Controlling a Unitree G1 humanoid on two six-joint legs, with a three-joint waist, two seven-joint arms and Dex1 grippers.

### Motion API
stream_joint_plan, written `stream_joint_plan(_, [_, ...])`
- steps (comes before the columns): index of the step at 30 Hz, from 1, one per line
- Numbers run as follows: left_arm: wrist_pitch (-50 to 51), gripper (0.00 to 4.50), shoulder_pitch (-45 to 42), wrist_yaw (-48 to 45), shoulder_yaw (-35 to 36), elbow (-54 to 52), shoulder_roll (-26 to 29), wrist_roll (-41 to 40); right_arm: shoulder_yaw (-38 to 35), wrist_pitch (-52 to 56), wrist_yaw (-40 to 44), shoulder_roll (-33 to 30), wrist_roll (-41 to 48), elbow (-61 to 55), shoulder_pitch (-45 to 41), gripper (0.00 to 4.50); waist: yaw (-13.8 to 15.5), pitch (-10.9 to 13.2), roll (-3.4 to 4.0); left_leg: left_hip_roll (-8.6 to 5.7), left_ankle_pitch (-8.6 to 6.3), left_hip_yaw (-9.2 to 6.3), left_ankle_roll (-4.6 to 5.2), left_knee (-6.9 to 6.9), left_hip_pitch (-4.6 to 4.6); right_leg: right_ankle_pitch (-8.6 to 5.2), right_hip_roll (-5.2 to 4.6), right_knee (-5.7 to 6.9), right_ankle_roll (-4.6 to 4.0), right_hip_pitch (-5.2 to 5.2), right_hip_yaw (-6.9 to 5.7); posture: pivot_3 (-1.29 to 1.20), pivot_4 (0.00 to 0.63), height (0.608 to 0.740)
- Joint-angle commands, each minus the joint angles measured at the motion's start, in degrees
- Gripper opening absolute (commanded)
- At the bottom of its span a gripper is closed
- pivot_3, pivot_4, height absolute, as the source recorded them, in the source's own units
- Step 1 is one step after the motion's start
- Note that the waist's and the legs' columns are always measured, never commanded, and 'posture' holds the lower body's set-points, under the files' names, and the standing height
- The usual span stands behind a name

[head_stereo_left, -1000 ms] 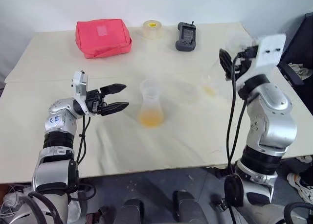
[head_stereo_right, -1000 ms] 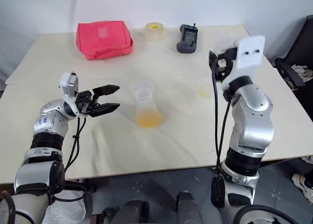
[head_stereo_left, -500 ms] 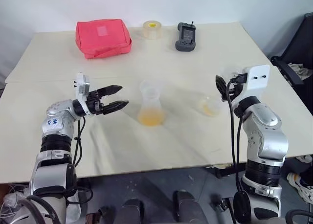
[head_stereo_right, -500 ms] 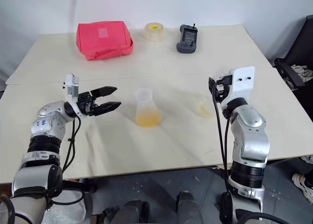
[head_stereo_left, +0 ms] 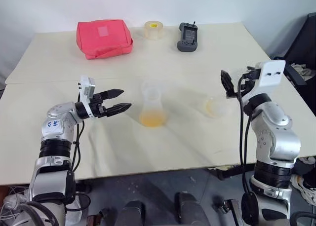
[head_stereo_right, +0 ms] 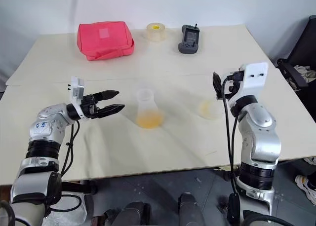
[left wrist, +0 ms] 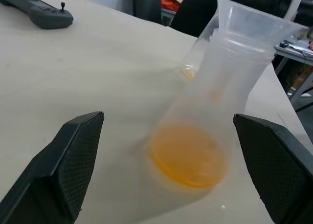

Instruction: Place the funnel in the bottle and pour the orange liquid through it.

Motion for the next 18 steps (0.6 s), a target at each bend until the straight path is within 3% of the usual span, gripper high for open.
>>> stream_joint_plan(1, [-0.4, 4.50, 0.2, -1.5, -0.3, -2.4, 1.4, -0.2, -1.0, 0.9, 1.4, -2.8, 3.8, -4.9, -2.4, 4.49, 0.0, 0.0, 0.00, 0.00, 0.00, 0.00, 0.00, 0.00, 0.00, 0.00, 0.00, 0.00, 0.00, 0.00, 0.00, 0.00, 0.150, 0.740])
stream_joint_plan(4, [-0.9, 4.50, 0.6, -2.2, -0.7, -2.7, 1.5, -0.1, -0.7, 1.9, 3.7, -5.4, 6.8, -6.6, -3.6, 4.49, 0.1, 0.0, 0.00, 0.00, 0.00, 0.00, 0.00, -0.01, 0.00, 0.00, -0.01, -0.02, 0.00, 0.01, 0.00, 0.00, 0.150, 0.740])
stream_joint_plan(8, [-1.8, 4.50, 2.1, -4.2, -0.8, -3.7, 2.4, -0.3, 0.2, 8.6, 14.0, -13.3, 16.7, -12.3, -2.3, 4.49, 0.4, 0.0, 0.00, 0.00, 0.00, 0.00, 0.01, -0.04, 0.00, 0.00, -0.01, -0.12, 0.00, 0.07, -0.01, 0.00, 0.150, 0.740])
stream_joint_plan(16, [-1.2, 4.50, 7.0, -7.8, -1.3, -6.3, 6.3, -0.4, -2.8, 9.4, 32.1, -25.8, 30.5, -25.3, 19.7, 4.49, 1.6, 0.0, -0.03, 0.08, -0.07, -0.02, 0.12, -0.12, 0.00, 0.01, 0.04, -0.59, 0.02, 0.30, -0.07, 0.00, 0.150, 0.740])
stream_joint_plan(18, [-1.5, 4.50, 8.6, -8.9, -1.3, -6.3, 7.5, -0.2, -2.8, 7.5, 34.4, -27.2, 29.6, -26.6, 26.8, 4.49, 1.9, 0.0, -0.05, 0.06, -0.07, -0.01, 0.14, -0.09, 0.00, 0.02, 0.01, -0.66, 0.04, 0.36, -0.07, 0.00, 0.150, 0.740])
